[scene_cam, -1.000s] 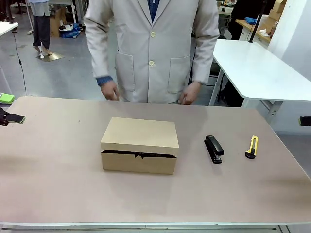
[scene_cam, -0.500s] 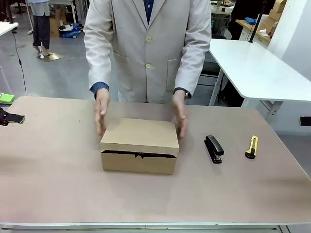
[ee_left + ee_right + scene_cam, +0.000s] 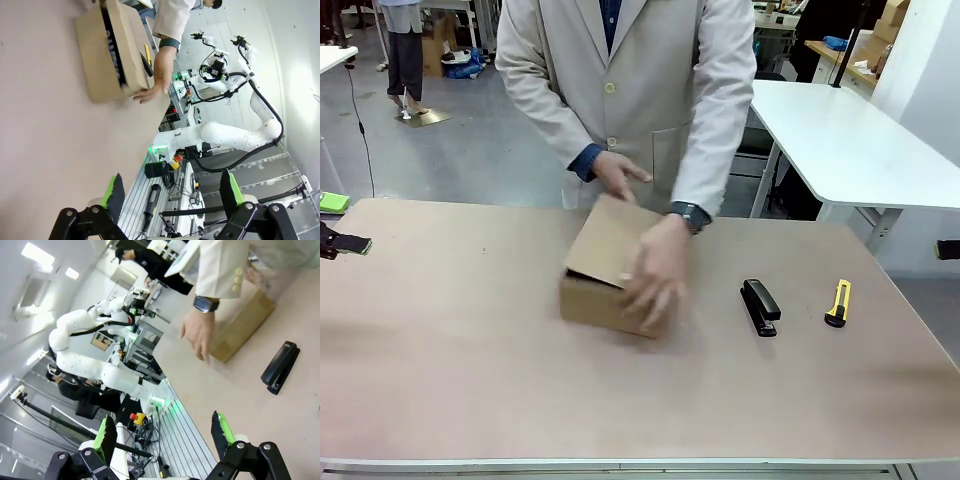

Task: Pack the item into the box.
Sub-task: Close the Mailer Box.

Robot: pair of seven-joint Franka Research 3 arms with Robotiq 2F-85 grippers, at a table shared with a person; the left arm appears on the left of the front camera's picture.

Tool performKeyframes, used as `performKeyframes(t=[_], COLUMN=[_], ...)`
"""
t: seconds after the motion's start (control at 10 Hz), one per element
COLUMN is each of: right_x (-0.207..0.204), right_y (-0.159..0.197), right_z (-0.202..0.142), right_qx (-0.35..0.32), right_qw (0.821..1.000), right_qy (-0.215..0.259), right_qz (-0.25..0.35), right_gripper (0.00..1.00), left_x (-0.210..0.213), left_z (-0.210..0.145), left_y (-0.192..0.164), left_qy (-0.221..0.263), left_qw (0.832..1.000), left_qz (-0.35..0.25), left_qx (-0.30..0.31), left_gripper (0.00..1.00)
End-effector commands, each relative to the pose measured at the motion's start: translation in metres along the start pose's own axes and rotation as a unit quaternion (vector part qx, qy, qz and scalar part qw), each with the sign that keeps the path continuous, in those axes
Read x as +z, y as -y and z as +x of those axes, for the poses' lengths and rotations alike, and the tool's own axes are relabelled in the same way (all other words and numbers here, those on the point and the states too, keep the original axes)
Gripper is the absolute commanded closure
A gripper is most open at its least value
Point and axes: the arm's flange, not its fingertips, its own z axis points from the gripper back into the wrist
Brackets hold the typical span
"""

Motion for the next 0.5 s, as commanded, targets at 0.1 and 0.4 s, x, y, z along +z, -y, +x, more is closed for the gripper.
performKeyframes(t=[0.1, 0.4], right_x=[-0.0003, -0.0003], right_y=[-0.0006, -0.0006], right_z=[-0.0027, -0.0027], right_qx=[0.002, 0.002], right_qw=[1.000, 1.000], right_qy=[0.003, 0.003], right_qz=[0.000, 0.000], right_gripper=[0.00, 0.00], left_x=[0.0008, 0.0008], left_z=[-0.0041, -0.0041], left_y=[0.0001, 0.0001], left_qy=[0.001, 0.001], left_qw=[1.000, 1.000], left_qz=[0.001, 0.001], left_qx=[-0.010, -0.010], left_gripper=[0.00, 0.00])
